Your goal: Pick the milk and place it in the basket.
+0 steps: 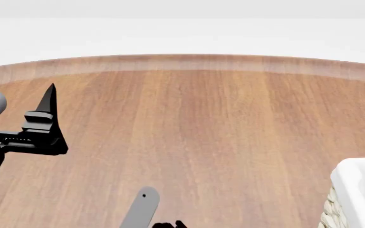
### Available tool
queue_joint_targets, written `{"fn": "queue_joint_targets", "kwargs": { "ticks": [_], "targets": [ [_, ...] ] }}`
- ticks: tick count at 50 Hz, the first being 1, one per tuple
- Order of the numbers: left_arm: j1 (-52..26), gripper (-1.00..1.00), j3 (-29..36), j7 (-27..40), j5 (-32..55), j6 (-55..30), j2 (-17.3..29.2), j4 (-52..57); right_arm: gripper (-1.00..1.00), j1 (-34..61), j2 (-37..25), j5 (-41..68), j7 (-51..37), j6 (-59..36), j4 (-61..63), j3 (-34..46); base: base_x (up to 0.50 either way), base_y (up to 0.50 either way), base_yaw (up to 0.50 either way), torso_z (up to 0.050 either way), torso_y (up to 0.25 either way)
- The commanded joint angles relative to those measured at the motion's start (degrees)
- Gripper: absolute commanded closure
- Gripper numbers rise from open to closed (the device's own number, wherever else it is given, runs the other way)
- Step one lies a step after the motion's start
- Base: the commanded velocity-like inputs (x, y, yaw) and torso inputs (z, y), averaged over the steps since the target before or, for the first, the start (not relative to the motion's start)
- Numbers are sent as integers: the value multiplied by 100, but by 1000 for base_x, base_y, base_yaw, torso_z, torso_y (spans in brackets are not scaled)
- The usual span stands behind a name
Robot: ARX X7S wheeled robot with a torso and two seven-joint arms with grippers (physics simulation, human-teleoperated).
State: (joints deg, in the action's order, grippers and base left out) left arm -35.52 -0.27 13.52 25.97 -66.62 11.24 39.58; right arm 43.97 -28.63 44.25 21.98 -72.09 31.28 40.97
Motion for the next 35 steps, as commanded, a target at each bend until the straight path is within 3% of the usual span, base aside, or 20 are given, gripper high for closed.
{"fn": "queue_joint_targets", "kwargs": {
  "ticks": [1,35],
  "targets": [
    [34,-100,10,21,40,35,31,6,-100,-9,40,-419,373,739,-644,374,0,0,0,0,0],
    [106,-100,103,74,104,209,101,-117,-100,205,752,-1144,1369,2321,-2507,1102,0,0,0,0,0]
  ]
}}
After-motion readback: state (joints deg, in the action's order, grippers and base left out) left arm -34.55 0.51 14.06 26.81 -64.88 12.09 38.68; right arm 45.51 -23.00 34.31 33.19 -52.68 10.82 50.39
